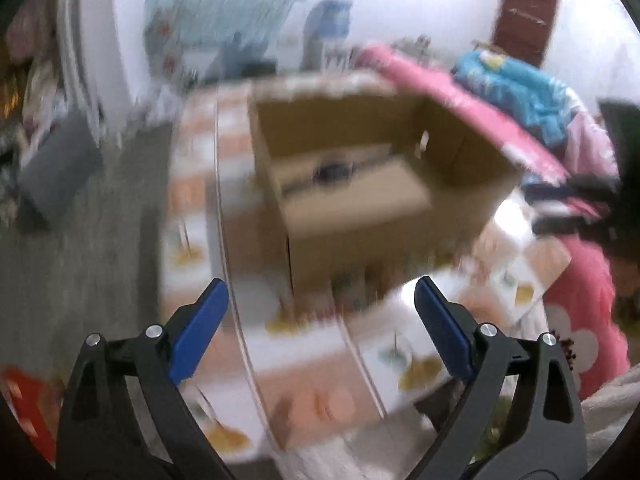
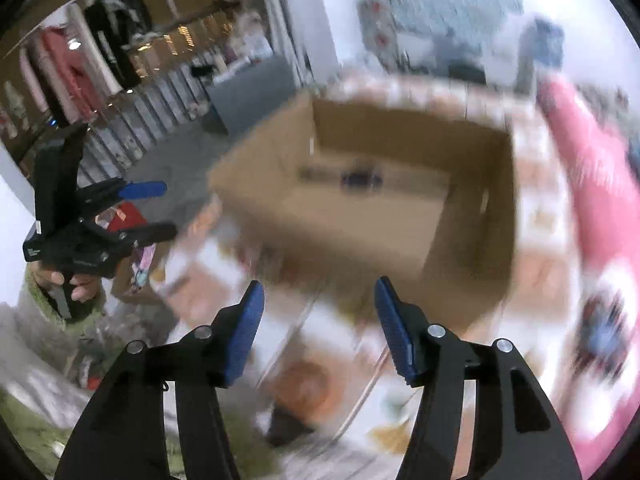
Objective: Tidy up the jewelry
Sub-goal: 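Open the right gripper to release the watch and withdraw, then reach the right gripper to the multicolour bead bracelet and grasp it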
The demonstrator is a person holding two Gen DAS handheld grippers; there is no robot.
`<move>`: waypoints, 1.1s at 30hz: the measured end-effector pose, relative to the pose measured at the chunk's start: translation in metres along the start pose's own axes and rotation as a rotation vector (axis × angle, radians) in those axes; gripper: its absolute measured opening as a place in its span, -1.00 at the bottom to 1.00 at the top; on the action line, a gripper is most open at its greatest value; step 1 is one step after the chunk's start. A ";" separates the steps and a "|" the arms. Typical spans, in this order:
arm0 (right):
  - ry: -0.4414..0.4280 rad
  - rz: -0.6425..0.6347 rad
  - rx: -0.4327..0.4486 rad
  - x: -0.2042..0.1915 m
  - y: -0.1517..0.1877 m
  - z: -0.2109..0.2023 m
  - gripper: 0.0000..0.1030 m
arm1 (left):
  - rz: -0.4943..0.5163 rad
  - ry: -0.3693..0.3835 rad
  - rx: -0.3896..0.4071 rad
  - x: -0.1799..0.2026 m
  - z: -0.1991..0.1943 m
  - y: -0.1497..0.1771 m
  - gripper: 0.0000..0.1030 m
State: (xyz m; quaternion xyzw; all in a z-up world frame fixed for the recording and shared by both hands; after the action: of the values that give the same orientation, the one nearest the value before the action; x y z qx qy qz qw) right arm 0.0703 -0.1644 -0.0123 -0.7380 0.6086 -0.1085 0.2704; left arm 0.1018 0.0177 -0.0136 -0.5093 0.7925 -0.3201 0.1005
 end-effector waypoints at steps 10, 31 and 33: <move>0.308 0.059 -0.096 0.002 0.072 0.080 0.09 | -0.044 -0.174 -0.145 -0.018 0.081 0.070 0.78; 0.397 0.196 -0.051 0.003 0.070 0.095 0.87 | -0.080 -0.187 -0.025 -0.016 0.078 0.073 0.86; 0.403 0.203 -0.036 0.004 0.068 0.095 0.88 | -0.083 -0.193 -0.019 -0.015 0.076 0.074 0.86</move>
State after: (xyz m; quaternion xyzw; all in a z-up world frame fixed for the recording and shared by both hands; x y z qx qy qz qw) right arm 0.0603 -0.1502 -0.1284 -0.6412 0.7233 -0.2152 0.1396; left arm 0.0903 0.0202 -0.1204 -0.5710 0.7605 -0.2659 0.1581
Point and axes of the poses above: each gripper's, at about its wrist camera, not at the fingertips, and z roughly the way its jaws point, x to its right, y to its underside, the point moved 10 cm from there along z, roughly the way its jaws point, and after that the axes turned 5 degrees about y, right-handed, at the moved point
